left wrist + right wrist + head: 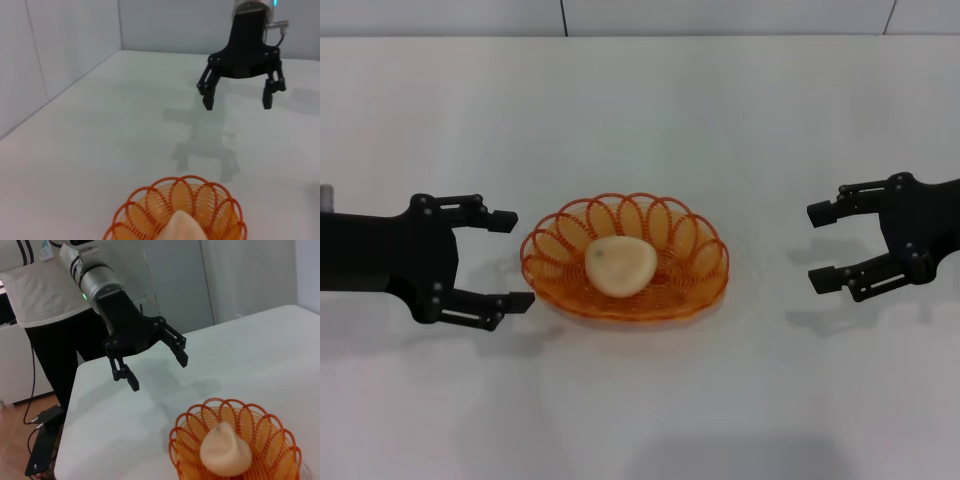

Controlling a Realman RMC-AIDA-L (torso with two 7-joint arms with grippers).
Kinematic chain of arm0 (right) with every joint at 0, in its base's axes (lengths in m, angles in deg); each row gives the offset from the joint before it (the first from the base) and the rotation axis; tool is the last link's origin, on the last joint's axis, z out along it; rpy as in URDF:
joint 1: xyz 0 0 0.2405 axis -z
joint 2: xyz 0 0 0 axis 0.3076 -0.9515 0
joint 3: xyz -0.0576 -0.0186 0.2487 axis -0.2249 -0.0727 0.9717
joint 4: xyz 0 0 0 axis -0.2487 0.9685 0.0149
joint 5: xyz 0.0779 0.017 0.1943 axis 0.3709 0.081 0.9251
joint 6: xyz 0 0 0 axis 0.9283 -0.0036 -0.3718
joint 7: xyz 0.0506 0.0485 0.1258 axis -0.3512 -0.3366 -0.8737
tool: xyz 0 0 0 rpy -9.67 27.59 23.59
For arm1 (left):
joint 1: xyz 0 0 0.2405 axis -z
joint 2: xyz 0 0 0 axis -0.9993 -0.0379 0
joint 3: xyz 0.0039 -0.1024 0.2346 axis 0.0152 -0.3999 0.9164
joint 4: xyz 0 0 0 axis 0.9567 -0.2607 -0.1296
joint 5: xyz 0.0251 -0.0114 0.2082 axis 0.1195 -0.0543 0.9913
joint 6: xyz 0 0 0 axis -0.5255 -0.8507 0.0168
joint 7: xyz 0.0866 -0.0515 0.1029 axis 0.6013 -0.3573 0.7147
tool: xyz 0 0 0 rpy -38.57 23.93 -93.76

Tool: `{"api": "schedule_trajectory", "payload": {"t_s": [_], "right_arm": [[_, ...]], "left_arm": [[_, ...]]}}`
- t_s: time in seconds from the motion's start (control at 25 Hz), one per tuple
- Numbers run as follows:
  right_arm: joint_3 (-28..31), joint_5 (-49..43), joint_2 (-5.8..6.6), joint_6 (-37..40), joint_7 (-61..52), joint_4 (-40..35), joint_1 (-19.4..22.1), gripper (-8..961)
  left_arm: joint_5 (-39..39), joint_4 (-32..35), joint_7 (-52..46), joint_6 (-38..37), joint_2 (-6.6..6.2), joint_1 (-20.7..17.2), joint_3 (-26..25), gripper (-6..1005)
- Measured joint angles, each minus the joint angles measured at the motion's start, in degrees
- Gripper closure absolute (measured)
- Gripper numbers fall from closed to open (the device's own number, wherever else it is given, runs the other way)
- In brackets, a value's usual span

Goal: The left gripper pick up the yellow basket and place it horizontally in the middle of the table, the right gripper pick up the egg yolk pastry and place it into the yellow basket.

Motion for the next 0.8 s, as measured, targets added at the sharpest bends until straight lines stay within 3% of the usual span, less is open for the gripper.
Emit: {"api": "schedule_trajectory", "payload": {"t_s": [0.4, 0.8], "right_arm": [[1.67, -0.04, 0.93, -0.46, 0.75, 0.20, 1.18, 80], [2.26, -0.01, 0.78, -0.35, 0.57, -0.24, 1.36, 81]], "left_arm": [[-0.05, -0.07, 0.76, -1.33, -0.02, -0.28, -0.11, 107], [-0.05, -0.11, 0.85, -2.65, -0.02, -0.31, -0.50, 107]]}}
